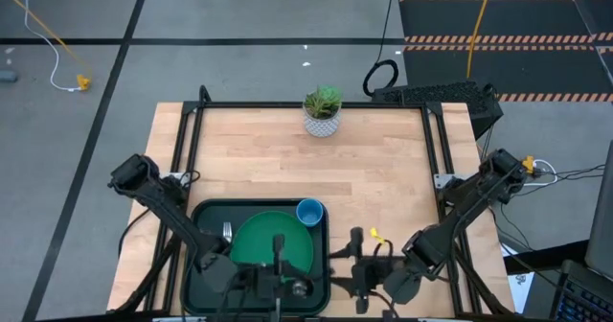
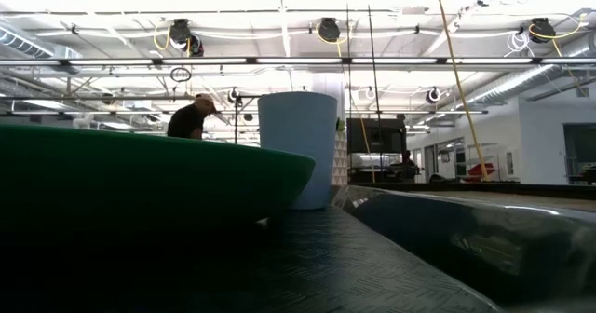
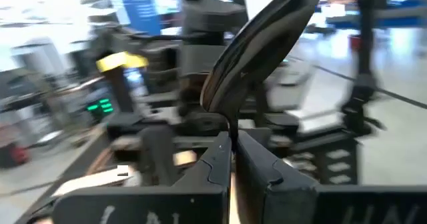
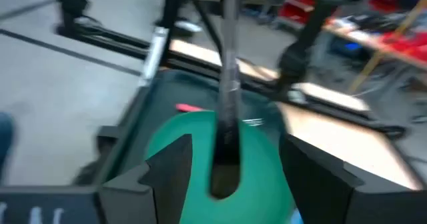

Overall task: Pick and place plate/cup/fork/spoon on tray
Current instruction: Put the black spoon on the black tray to the left of the red fork

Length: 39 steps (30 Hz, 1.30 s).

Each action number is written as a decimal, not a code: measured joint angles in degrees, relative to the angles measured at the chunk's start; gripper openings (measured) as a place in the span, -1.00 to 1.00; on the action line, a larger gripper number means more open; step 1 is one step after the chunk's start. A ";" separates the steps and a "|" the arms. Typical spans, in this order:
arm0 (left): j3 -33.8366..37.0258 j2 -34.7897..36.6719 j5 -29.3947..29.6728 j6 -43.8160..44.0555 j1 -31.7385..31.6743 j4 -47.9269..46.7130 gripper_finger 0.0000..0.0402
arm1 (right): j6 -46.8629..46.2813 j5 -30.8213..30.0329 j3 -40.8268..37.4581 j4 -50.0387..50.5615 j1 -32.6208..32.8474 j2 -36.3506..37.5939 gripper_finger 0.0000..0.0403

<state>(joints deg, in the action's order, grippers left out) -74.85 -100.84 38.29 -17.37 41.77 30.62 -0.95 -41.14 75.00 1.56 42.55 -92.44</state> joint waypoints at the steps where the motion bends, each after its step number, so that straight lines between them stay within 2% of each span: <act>1: 0.00 0.00 -2.21 -0.06 -0.23 -0.70 -0.96 | -0.77 2.21 0.00 0.01 -0.33 -0.02 0.09; 4: 0.00 0.00 -8.21 0.04 -1.16 -2.13 -0.98 | -3.22 9.80 0.00 -0.03 -1.69 -0.02 0.10; 8: 0.00 0.00 -13.31 0.00 -2.30 -3.05 -0.95 | -4.95 19.02 -0.02 0.00 -3.17 -0.02 0.10; 12: 0.00 0.00 -17.78 -0.52 -3.07 -4.52 -0.97 | -6.91 24.68 -0.02 0.00 -3.89 -0.02 0.09; 16: 0.00 0.00 -19.31 -0.50 -3.29 -5.43 -0.97 | -7.41 27.90 -0.02 -0.02 -3.98 -0.02 0.01; 21: 0.00 0.00 -19.37 -0.51 -3.29 -5.41 -0.95 | -8.41 27.97 -0.02 -0.02 -4.24 -0.02 -0.23; 30: 0.00 0.00 -19.15 -0.72 -3.31 -5.54 -0.96 | -8.76 28.25 -0.02 0.15 -5.32 -0.02 -0.88; 33: 0.00 0.00 -18.01 0.05 -3.29 -5.08 -0.97 | -8.86 27.88 -0.02 -0.02 -5.32 -0.02 -0.97; 36: 0.00 0.00 -12.02 2.18 -2.93 -4.50 -0.91 | -10.29 24.28 -0.04 0.07 -5.32 -0.02 -0.98; 39: -0.04 0.00 -3.29 3.22 -1.97 -4.47 -0.75 | -10.54 16.97 -0.07 0.17 -5.02 0.24 -1.00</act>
<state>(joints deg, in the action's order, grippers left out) -74.89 -100.84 35.00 -14.15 39.79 26.15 -11.49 -24.17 74.94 1.73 37.54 -92.21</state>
